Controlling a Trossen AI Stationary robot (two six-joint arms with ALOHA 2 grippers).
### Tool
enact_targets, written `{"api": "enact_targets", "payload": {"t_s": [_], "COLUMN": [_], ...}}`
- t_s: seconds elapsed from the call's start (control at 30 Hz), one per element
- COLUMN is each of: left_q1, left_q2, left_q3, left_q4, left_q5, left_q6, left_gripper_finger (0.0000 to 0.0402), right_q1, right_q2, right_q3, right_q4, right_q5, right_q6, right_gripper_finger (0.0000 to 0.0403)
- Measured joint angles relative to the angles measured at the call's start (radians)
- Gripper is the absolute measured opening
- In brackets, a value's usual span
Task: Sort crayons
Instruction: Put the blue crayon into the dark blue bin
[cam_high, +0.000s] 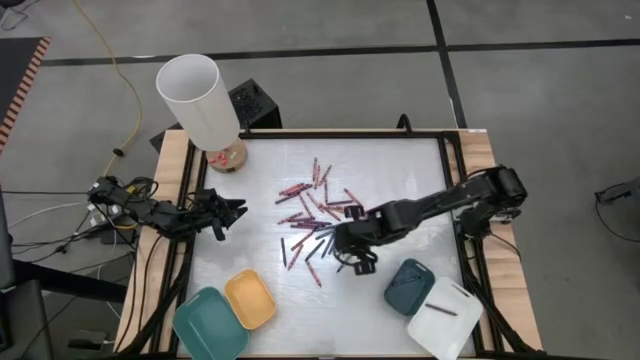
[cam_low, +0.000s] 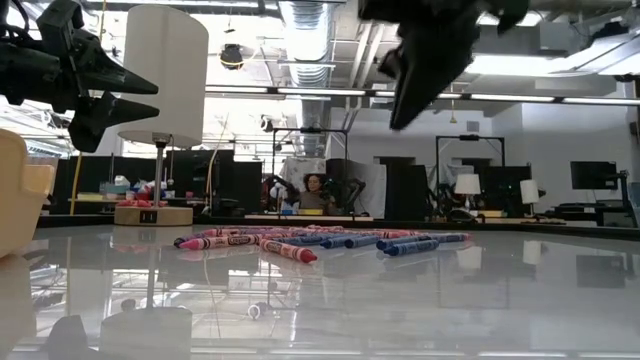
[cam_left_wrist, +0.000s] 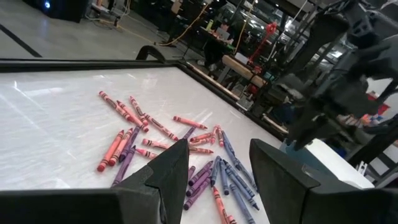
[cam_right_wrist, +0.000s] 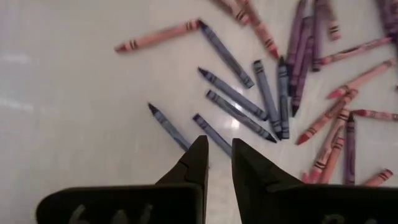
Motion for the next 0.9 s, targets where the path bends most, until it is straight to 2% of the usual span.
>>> {"api": "enact_targets", "payload": {"t_s": [0.23,0.43,0.7,0.9], "left_q1": [0.0,0.0,0.0,0.0], "left_q2": [0.0,0.0,0.0,0.0], "left_q3": [0.0,0.0,0.0,0.0], "left_q4": [0.0,0.0,0.0,0.0], "left_q5": [0.0,0.0,-0.001,-0.001], "left_q6": [0.006,0.013,0.012,0.001], "left_gripper_finger": [0.016,0.016,0.016,0.016], "right_q1": [0.004,0.019,0.02,0.013], "right_q2": [0.155,0.249,0.267,0.279], "right_q3": [0.0,0.0,0.0,-0.006], "right_q4": [0.004,0.006,0.026,0.048], "right_q5": [-0.043,-0.044,-0.044,-0.055], "right_q6": [-0.151,-0.216,-0.254,-0.255], "right_gripper_finger": [0.0072,0.0104,0.0155,0.016]}}
